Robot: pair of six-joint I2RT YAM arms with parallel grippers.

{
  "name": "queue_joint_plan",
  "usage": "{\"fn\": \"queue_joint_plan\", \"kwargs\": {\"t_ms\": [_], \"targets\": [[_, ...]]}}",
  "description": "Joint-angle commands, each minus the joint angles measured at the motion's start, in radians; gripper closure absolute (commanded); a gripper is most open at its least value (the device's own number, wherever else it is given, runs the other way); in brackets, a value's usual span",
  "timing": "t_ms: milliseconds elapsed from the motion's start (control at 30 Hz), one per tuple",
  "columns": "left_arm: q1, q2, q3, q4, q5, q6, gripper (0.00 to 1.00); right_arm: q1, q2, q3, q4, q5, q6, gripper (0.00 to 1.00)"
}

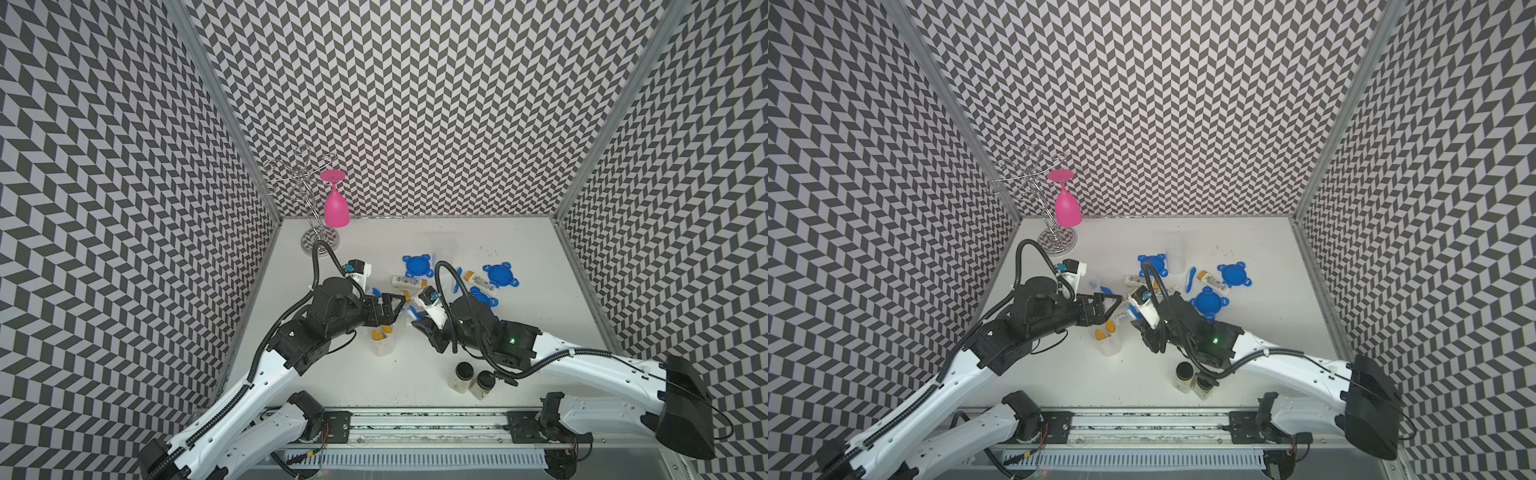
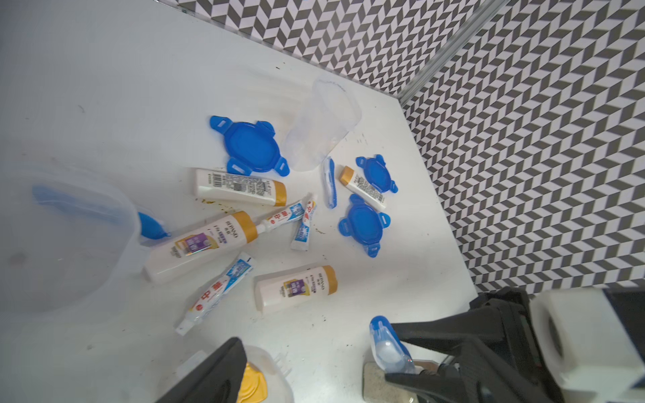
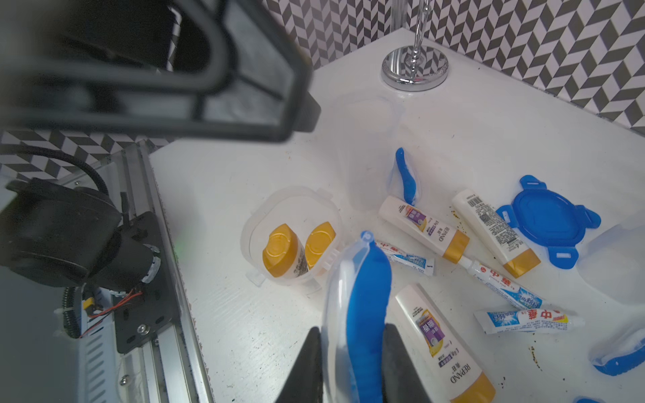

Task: Pack away toiletry kits
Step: Place the toiletry item into the container.

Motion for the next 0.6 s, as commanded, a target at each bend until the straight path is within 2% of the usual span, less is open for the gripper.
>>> {"fn": "queue_joint_plan", "kwargs": {"t_ms": [0, 200, 467, 567], "targets": [[-0.008, 0.028, -0.017, 0.108, 0.073, -0.059, 0.03, 0.0, -0.027, 0.031, 0.078, 0.006, -0.025, 0.89], [-0.015, 0.063, -0.037, 0.154, 0.093, -0.083, 0.09, 0.001, -0.02, 0.047, 0.117, -0.011, -0.041, 0.88], [-0.038, 0.108, -0.04, 0.183, 0.11, -0.098, 0.3, 0.0, 0.016, 0.069, 0.153, -0.018, -0.06, 0.88], [-0.038, 0.105, -0.04, 0.174, 0.112, -0.091, 0.43, 0.0, 0.047, 0.089, 0.159, -0.022, -0.07, 0.89]]}}
